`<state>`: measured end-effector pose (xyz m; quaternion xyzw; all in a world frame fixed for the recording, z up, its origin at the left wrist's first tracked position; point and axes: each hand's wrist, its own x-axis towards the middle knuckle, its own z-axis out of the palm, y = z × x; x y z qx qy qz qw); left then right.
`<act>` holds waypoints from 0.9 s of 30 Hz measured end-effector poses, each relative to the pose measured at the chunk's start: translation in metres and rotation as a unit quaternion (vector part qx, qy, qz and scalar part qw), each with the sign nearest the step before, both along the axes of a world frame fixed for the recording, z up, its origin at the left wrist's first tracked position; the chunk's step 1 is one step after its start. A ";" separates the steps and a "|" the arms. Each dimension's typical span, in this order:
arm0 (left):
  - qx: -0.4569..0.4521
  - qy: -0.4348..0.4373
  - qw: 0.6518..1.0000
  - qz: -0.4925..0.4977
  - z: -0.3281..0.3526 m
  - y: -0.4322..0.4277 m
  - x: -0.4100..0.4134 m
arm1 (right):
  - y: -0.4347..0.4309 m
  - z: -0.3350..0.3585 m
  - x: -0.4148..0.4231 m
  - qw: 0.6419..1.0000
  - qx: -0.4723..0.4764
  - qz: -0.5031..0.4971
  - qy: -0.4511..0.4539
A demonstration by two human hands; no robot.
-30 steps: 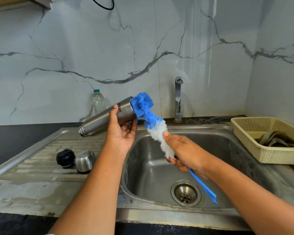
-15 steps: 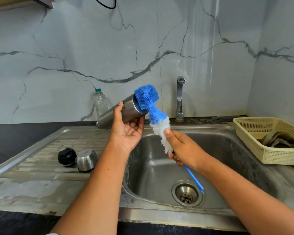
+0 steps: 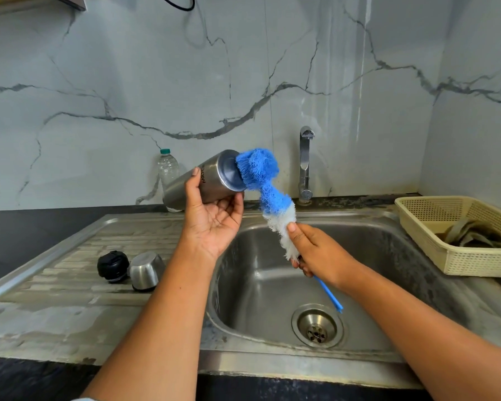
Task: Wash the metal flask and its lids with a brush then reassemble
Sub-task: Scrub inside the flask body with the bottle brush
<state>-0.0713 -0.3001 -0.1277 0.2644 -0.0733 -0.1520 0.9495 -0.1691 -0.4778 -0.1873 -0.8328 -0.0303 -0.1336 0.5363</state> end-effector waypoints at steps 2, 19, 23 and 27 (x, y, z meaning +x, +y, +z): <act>0.005 -0.010 1.000 -0.012 -0.001 -0.004 -0.003 | 0.000 0.005 0.001 1.000 0.011 -0.009 -0.013; 0.106 -0.054 0.993 0.023 -0.002 0.001 -0.001 | -0.005 0.006 -0.003 0.999 0.047 -0.004 -0.007; 0.111 -0.054 0.991 0.054 0.000 -0.002 -0.002 | -0.005 0.007 -0.004 0.999 0.047 -0.003 -0.006; 0.102 -0.053 0.990 0.076 0.000 0.002 -0.001 | -0.003 0.006 -0.004 0.999 0.032 0.003 0.005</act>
